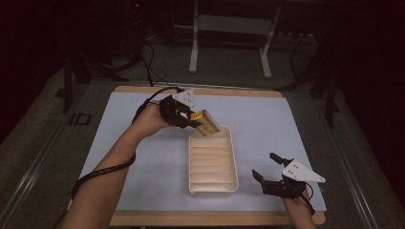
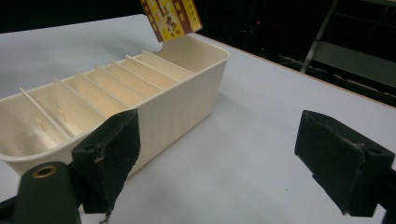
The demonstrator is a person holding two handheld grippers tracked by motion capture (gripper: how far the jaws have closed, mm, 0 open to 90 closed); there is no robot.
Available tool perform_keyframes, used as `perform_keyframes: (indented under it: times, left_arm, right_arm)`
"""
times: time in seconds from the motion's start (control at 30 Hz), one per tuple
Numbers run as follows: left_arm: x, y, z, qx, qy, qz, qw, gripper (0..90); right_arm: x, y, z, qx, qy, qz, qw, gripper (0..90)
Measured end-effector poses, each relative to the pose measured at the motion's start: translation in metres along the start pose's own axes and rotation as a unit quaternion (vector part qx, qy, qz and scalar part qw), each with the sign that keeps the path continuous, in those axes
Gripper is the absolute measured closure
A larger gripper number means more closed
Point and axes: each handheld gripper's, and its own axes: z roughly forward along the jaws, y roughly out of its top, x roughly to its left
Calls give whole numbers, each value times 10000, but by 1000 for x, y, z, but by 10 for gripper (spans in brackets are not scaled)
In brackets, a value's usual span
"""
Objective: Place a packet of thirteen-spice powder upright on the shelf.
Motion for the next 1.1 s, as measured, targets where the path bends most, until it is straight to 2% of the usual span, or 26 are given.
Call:
perform_keyframes:
  times: [0.13, 0.2, 0.3, 0.5, 0.57, 0.77, 0.87, 0.97, 1.1]
  left_arm:
    - [3, -3, 6, 103, -34, 10, 9999, 677]
    - [4, -4, 8, 154, 32, 84, 9998, 677]
    - [7, -7, 12, 217, 3, 44, 9998, 677]
    - [10, -11, 21, 353, -204, -29, 9992, 677]
    - [9, -13, 24, 412, -181, 1, 9990, 676]
    - [11, -17, 34, 566, -337, -90, 9978, 676]
    - [12, -17, 37, 620, -373, -72, 9974, 676]
    - [13, -17, 41, 638, -394, -160, 9971, 675]
    - [14, -18, 48, 823, -439, -162, 9955, 675]
  right_arm:
    - [0, 0, 0, 1, 5, 21, 10000, 143]
    - [0, 0, 0, -2, 7, 26, 10000, 142]
    - [0, -1, 0, 5, 13, 26, 10000, 143]
    - [0, -1, 1, 0, 35, 30, 10000, 142]
    - [0, -1, 1, 21, 39, 69, 10000, 143]
    - [0, -1, 1, 12, 29, 78, 10000, 143]
    - [0, -1, 1, 16, 31, 87, 10000, 143]
    - [0, -1, 1, 19, 36, 85, 10000, 143]
    - [-1, -2, 1, 21, 42, 94, 9999, 143]
